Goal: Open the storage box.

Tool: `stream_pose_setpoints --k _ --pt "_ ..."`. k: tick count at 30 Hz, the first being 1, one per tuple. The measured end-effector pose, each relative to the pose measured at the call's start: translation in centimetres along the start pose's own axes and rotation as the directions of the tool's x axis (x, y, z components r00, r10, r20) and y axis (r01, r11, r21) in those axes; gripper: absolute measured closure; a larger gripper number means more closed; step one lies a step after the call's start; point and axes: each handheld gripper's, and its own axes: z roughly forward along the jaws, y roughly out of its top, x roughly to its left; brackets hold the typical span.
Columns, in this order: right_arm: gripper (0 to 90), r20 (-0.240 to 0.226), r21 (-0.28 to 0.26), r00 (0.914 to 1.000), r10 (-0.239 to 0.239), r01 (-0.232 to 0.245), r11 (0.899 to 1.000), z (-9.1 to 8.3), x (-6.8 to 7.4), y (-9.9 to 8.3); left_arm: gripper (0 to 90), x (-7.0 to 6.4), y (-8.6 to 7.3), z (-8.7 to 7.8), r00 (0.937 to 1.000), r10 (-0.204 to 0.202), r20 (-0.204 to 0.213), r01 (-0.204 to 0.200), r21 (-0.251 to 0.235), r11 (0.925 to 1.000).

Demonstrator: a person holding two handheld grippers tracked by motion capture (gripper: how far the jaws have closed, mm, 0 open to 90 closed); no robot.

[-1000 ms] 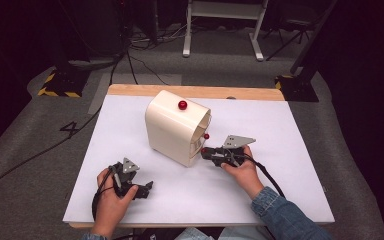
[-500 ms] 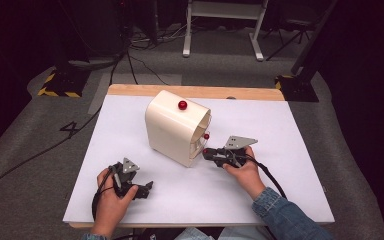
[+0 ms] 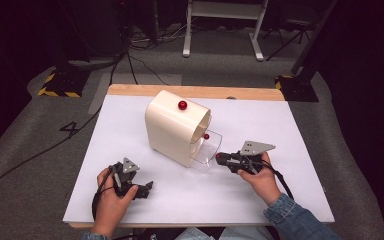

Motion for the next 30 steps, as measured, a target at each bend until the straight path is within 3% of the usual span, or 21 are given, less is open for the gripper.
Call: stream_pose_setpoints --k 9,16,22,25,30 --pt "74.5 0.005 0.004 0.9999 0.016 -0.016 1.000 -2.3 0.3 -1.2 0.1 0.0 0.0 0.0 1.0000 0.000 0.000 0.000 0.001 1.0000" --pt "74.5 0.007 0.008 0.9997 0.022 -0.022 1.000 -2.7 0.4 -1.7 0.1 0.0 0.0 0.0 1.0000 -0.002 0.001 0.002 0.001 1.0000" --pt "73.7 0.009 0.046 0.9995 0.029 -0.030 0.999 -2.5 0.2 -2.4 0.1 0.0 0.0 0.0 1.0000 -0.001 0.000 0.001 0.001 1.0000" --pt "70.4 0.004 0.060 0.9992 0.039 -0.039 0.997 -2.3 0.2 -2.7 0.0 0.0 0.0 0.0 1.0000 -0.001 0.000 0.001 0.002 1.0000" --pt "64.1 0.022 0.094 0.9996 0.017 -0.019 0.995 -2.3 0.2 -3.1 0.1 0.0 0.0 0.0 1.0000 -0.001 0.000 0.001 0.001 1.0000"
